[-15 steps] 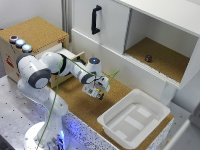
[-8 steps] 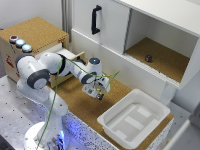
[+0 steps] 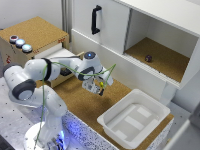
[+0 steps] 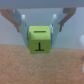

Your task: Store the yellow object in the box

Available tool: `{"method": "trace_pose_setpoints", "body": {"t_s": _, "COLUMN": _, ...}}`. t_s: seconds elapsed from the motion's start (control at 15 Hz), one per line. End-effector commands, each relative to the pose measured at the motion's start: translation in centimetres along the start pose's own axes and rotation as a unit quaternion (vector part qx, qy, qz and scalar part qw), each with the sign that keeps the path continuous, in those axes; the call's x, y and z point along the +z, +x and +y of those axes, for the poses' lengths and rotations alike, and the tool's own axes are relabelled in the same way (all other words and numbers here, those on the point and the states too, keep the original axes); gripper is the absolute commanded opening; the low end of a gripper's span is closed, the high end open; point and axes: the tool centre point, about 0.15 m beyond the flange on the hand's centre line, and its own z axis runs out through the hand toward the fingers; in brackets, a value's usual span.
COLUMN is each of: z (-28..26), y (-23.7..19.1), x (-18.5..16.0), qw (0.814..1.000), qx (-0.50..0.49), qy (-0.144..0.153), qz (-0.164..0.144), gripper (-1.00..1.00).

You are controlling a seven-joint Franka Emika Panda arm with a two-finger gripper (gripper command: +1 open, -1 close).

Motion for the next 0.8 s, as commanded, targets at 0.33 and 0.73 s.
{"method": "trace_pose_setpoints", "body": {"t_s": 0.33, "z": 20.5, "y": -3.2, "x": 1.5, "qw": 0.998, "qx": 0.067, "qy": -0.002, "qz": -0.017, "gripper": -1.0}}
{"method": "trace_pose_setpoints", "body": {"t_s": 0.73, "z": 28.4, "y": -4.2, "x": 7.6, "qw": 0.995, "qx": 0.049, "qy": 0.07, "qz": -0.06, "gripper": -1.0}}
